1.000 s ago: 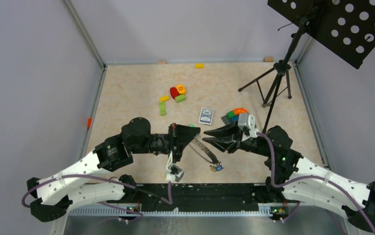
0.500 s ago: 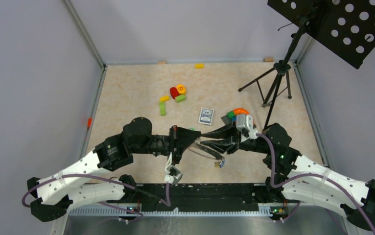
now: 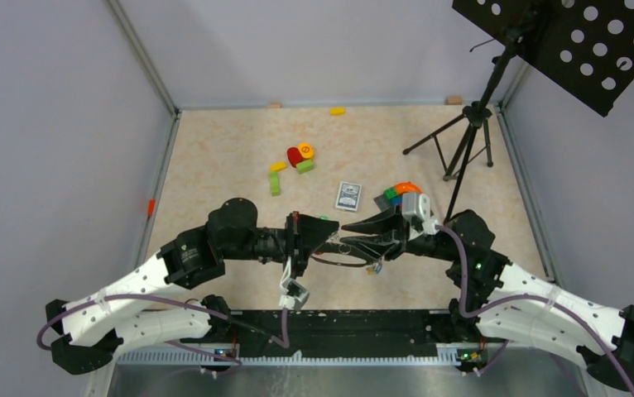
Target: Remove the keys from the keyring
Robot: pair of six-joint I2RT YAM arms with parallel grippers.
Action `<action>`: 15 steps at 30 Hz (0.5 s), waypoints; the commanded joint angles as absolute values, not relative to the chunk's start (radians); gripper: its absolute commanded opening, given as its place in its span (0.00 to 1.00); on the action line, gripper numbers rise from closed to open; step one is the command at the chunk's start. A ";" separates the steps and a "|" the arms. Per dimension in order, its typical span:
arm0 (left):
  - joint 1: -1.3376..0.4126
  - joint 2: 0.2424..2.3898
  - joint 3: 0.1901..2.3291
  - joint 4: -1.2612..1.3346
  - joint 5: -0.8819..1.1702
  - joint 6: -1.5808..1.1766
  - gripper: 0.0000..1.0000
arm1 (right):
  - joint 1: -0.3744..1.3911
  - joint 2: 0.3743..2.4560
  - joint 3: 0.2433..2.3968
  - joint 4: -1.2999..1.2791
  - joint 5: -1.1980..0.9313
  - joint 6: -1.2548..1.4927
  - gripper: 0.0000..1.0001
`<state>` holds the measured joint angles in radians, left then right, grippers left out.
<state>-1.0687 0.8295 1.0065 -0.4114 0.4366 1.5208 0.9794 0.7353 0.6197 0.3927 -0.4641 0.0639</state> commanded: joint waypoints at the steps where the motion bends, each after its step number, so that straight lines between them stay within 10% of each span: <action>1: -1.068 0.816 1.050 -0.336 0.440 1.531 0.00 | 0.980 0.691 0.609 0.410 -0.401 0.073 0.27; 15: -1.068 0.815 1.049 -0.332 0.437 1.531 0.00 | 0.980 0.658 0.672 0.145 -0.283 -0.051 0.26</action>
<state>-1.0683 0.8295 1.0065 -0.4110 0.4294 1.5211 0.9794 0.6544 0.6048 0.2810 -0.2913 0.0280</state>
